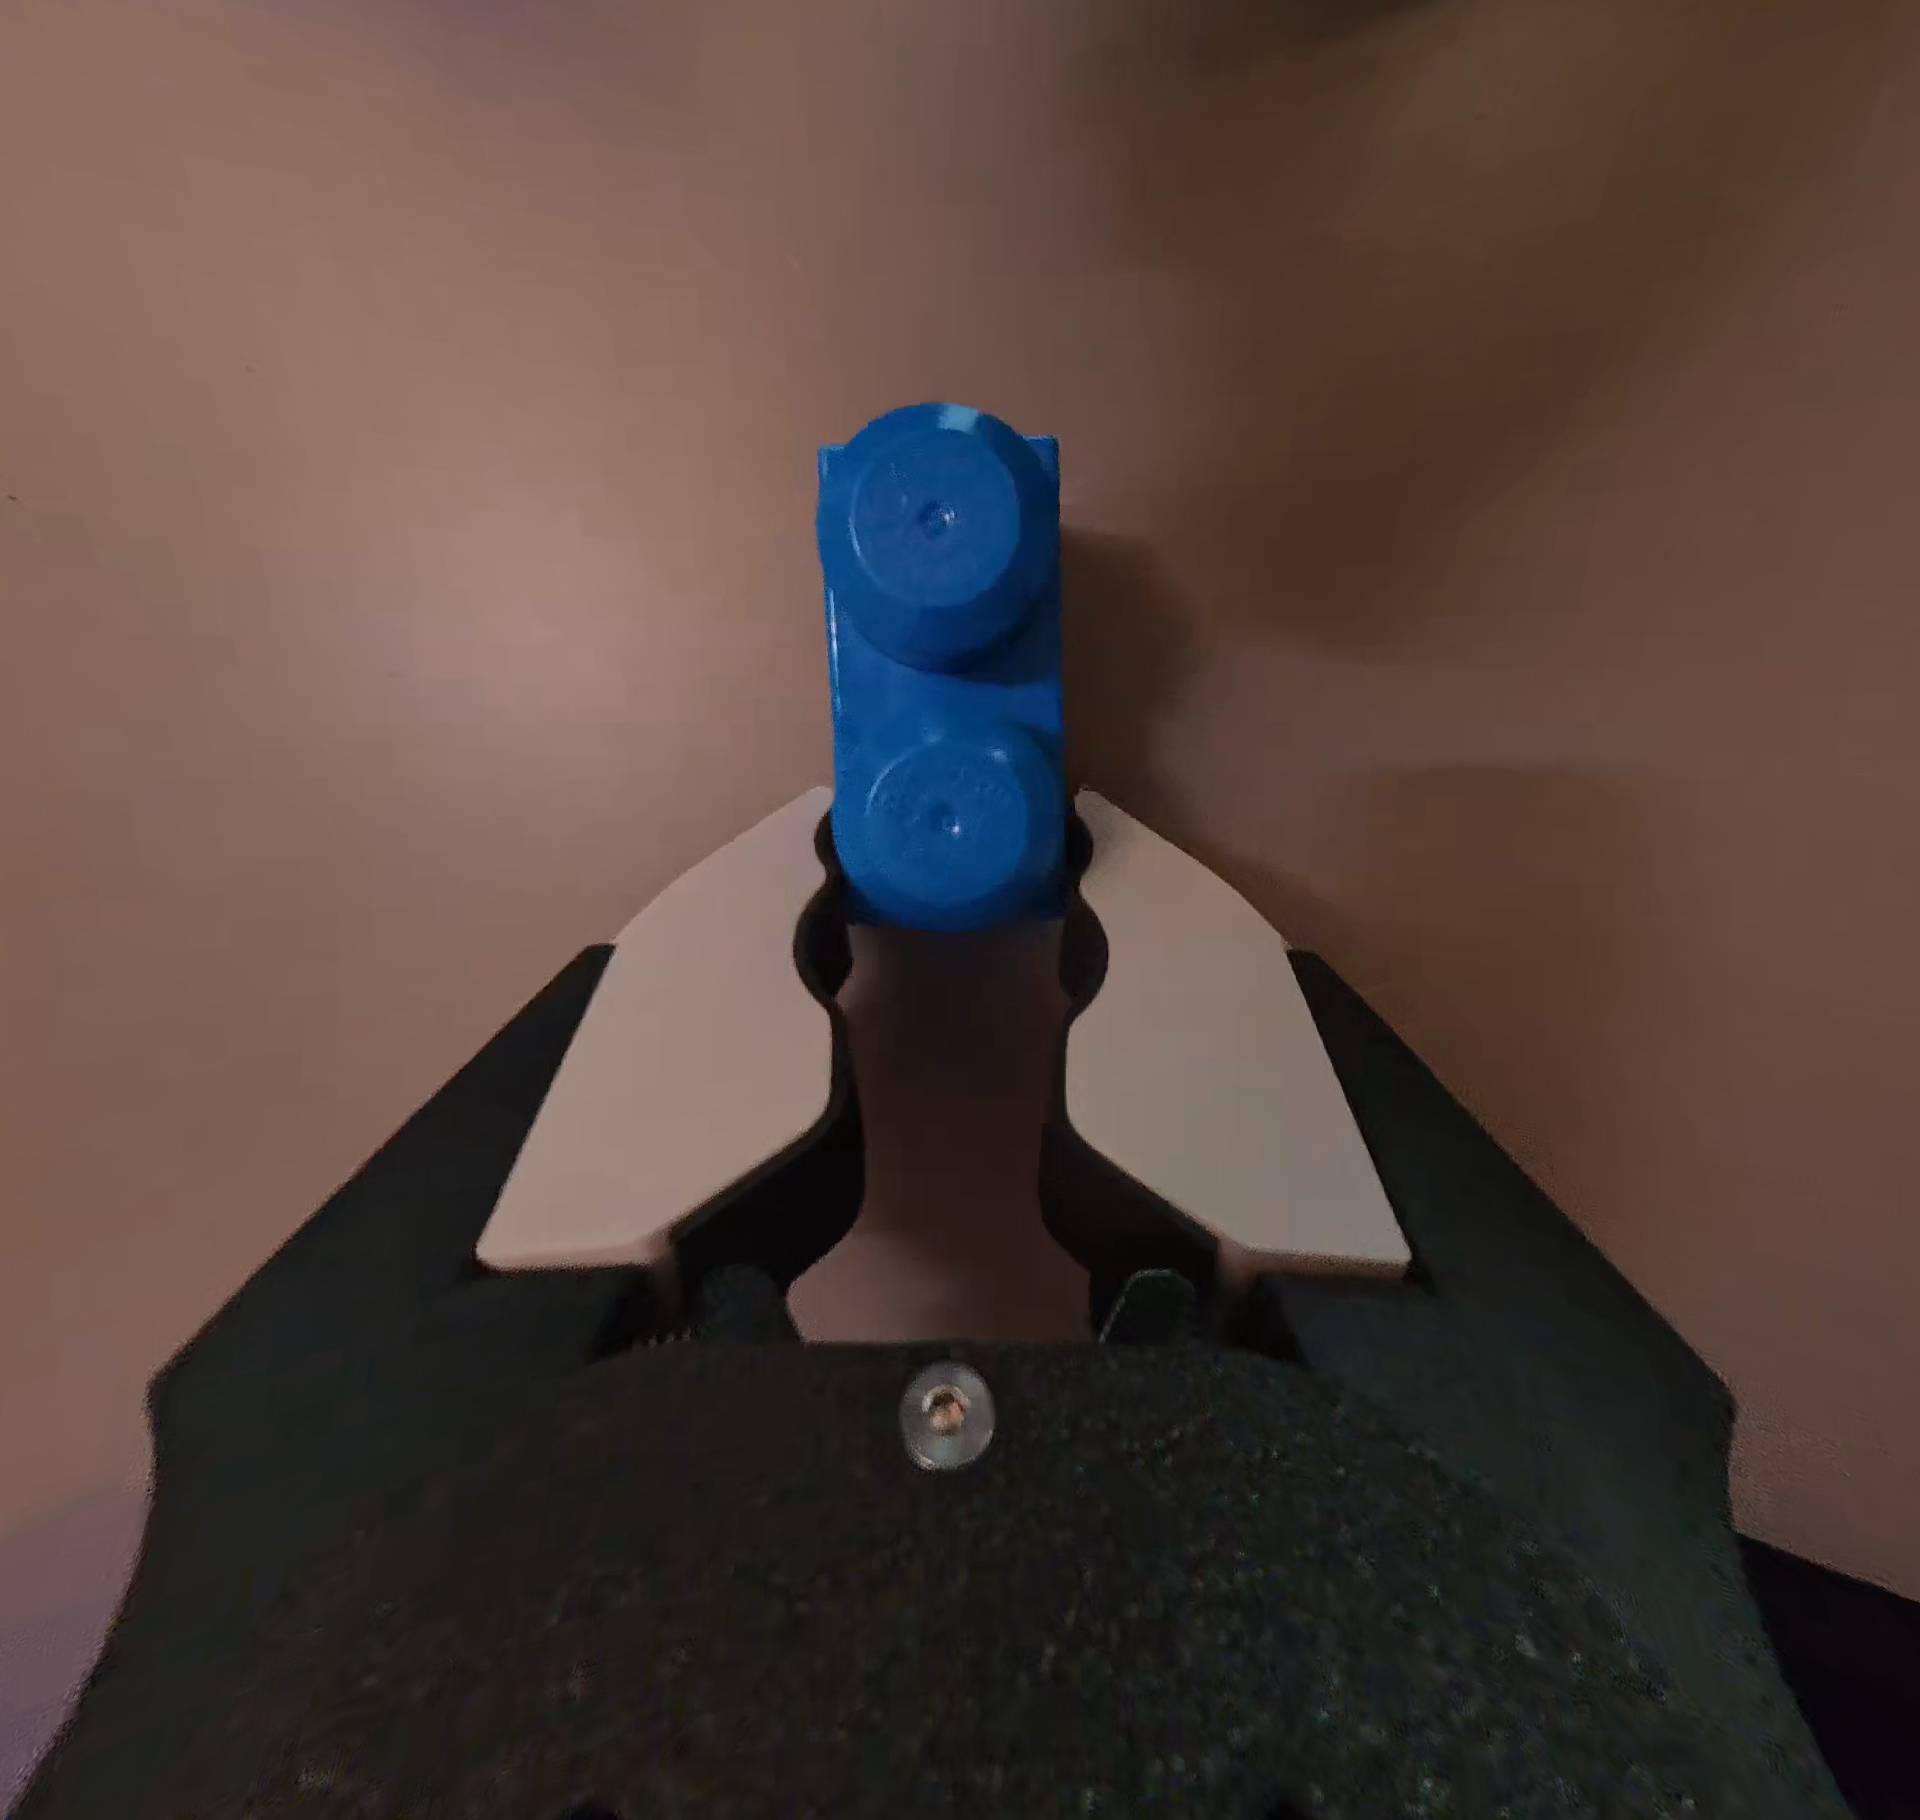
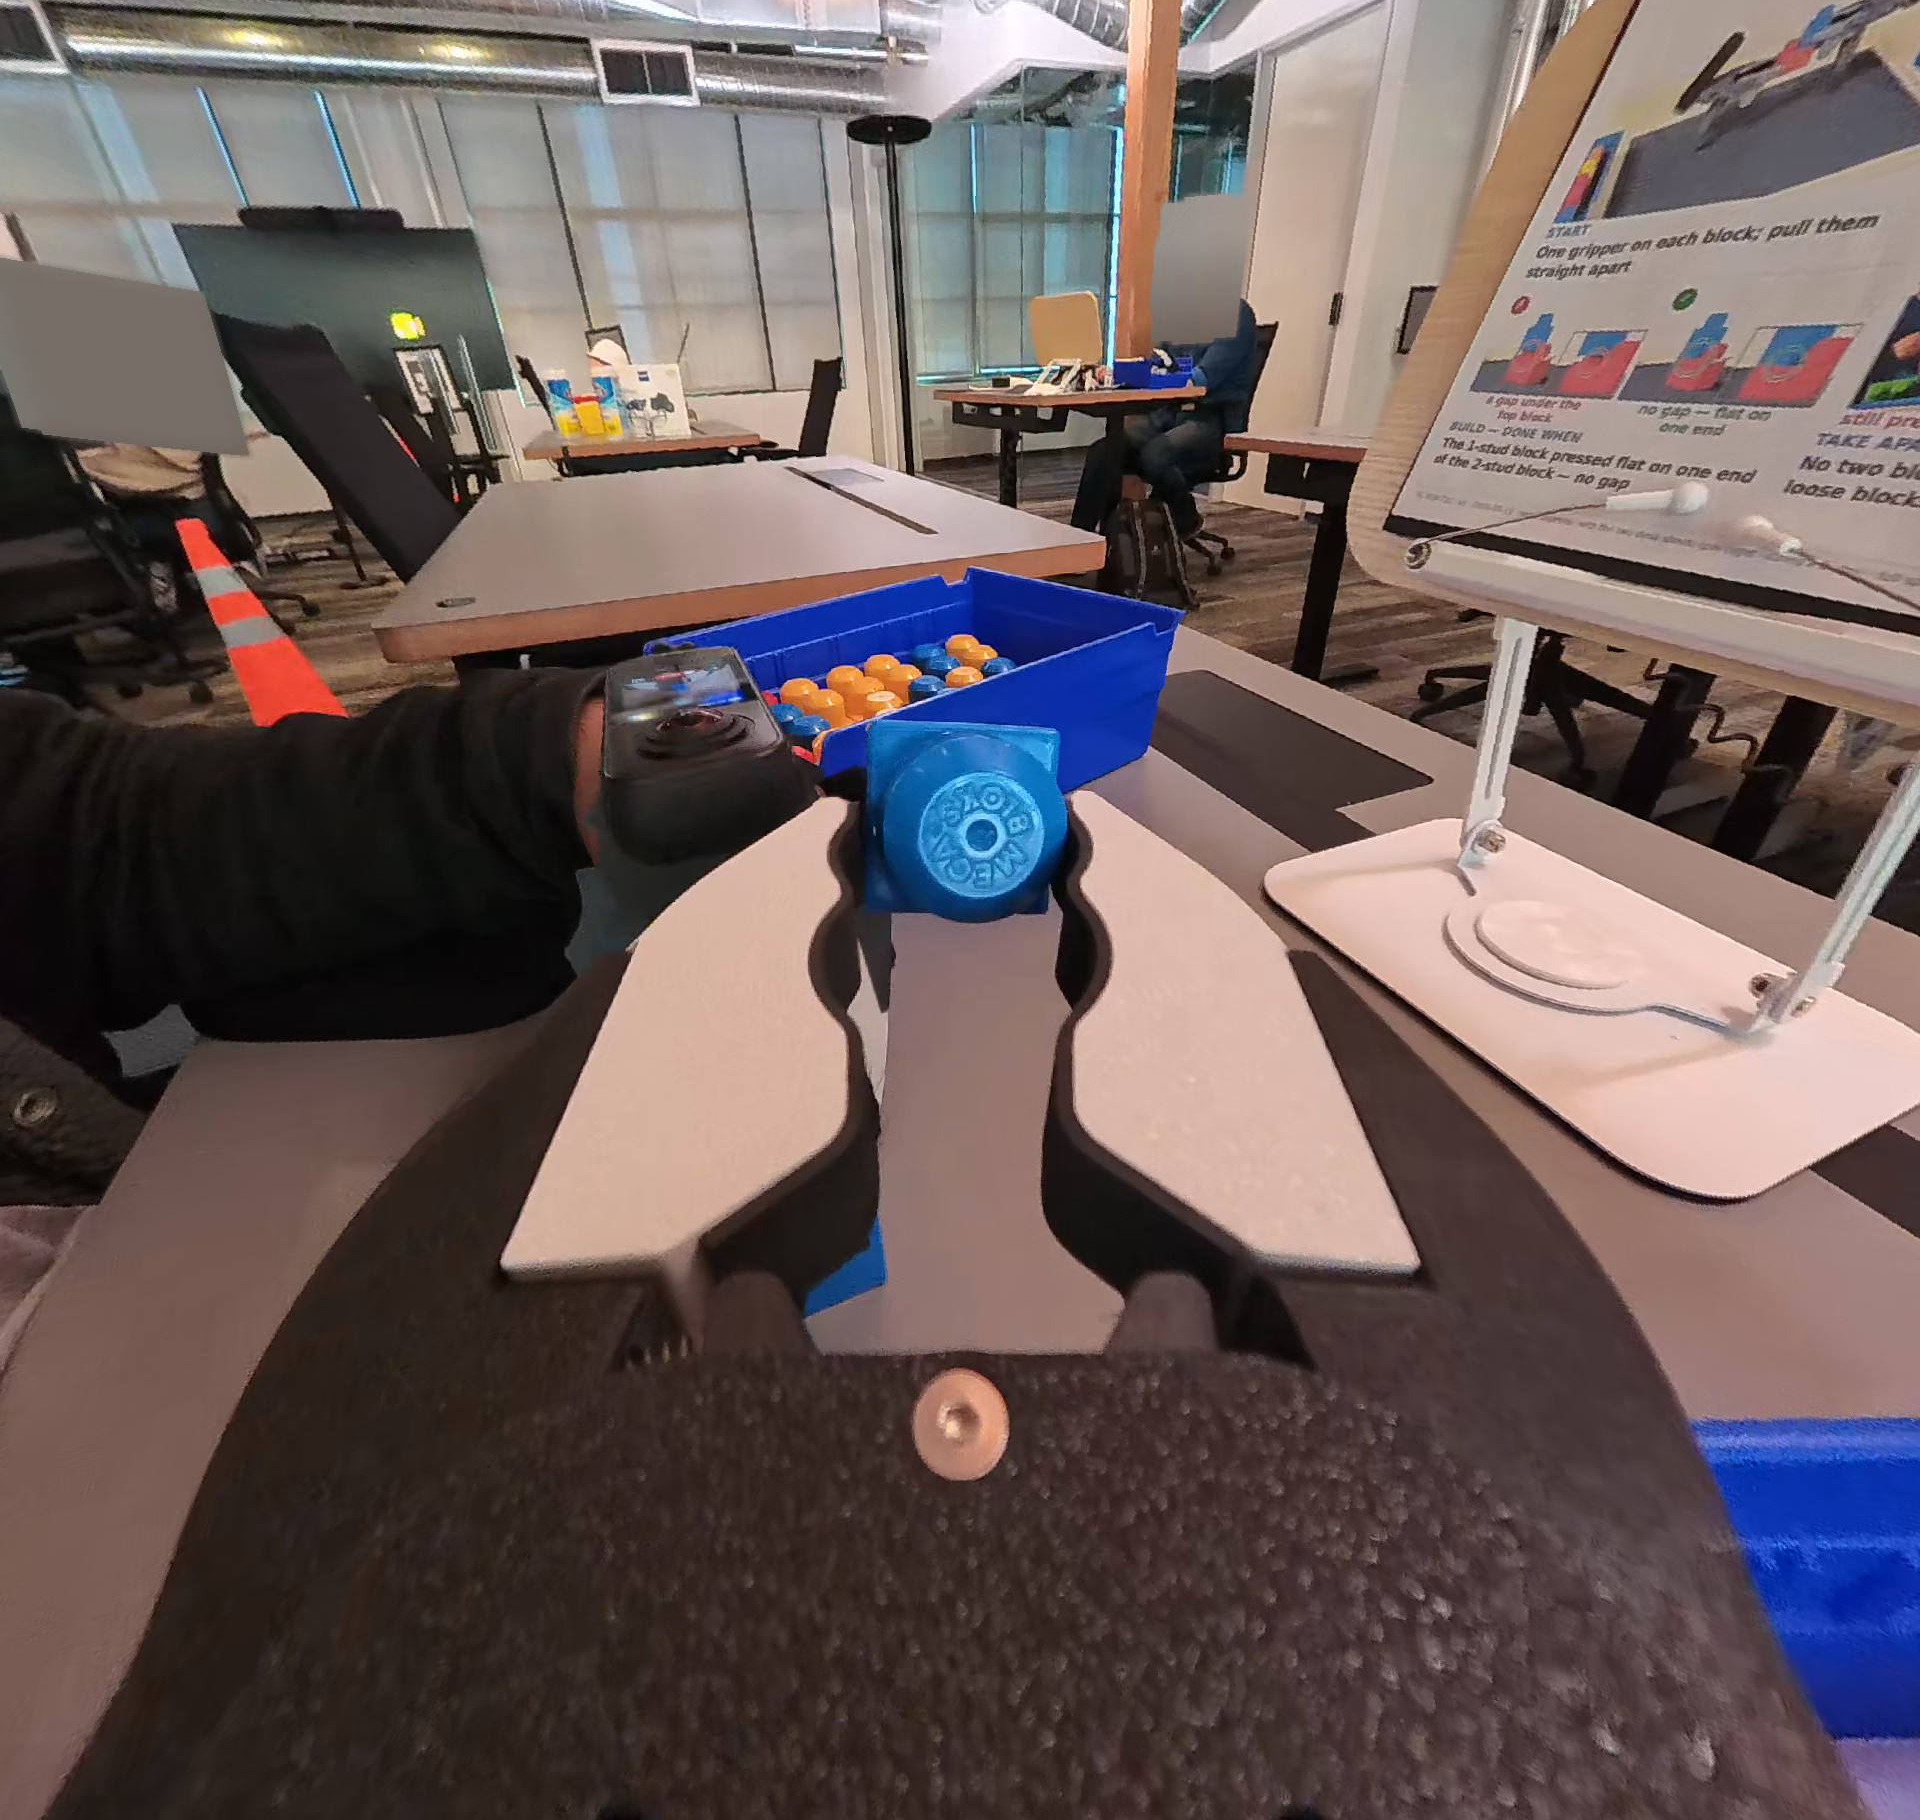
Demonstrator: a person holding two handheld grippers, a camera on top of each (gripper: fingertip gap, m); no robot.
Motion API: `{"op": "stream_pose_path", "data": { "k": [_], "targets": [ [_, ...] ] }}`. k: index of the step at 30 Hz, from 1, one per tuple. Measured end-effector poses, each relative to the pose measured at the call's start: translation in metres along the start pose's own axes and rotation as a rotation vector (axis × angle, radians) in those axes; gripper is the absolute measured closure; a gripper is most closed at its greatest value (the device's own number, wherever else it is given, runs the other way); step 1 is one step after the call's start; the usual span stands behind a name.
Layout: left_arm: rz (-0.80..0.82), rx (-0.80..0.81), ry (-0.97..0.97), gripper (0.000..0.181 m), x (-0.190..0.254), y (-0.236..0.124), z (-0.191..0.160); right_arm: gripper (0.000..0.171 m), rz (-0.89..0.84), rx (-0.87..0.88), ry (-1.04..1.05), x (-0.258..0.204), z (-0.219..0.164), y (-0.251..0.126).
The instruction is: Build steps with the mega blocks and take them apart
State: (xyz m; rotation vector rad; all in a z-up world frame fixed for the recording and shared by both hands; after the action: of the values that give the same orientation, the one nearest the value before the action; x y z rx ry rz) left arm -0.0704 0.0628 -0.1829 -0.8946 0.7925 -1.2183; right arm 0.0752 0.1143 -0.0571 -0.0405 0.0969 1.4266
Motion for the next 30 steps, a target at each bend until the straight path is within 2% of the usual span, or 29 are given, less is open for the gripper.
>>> {"op": "stream_pose_path", "data": {
  "k": [6,12,24,30],
  "targets": [
    [0.011,0.104,-0.013,0.144,-0.011,-0.013,-0.001,0.137,-0.007,-0.018,-0.001,0.002,0.0,-0.002],
    [0.017,0.243,-0.027,0.144,-0.014,-0.046,0.0,0.137,0.066,-0.155,-0.053,-0.009,-0.013,0.002],
    [-0.031,0.071,0.041,0.144,0.005,-0.03,0.004,0.137,0.167,-0.516,-0.177,-0.038,-0.051,0.019],
    [-0.021,0.15,0.042,0.144,0.004,-0.044,0.008,0.137,0.171,-0.54,-0.18,-0.039,-0.052,0.018]
  ]
}}
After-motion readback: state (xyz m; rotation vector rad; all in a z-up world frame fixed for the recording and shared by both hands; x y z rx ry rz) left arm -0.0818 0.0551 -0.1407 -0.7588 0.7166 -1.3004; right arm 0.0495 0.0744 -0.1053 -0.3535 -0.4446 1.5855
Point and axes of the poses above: each gripper's, where its closed fingertips meet, y out along the fingers, z out of its top, x = y × z across the jaws, the point moved 6 cm from there along -y, back along the fingers, and after that the axes turned 3 degrees about y, right-handed, at the moved point
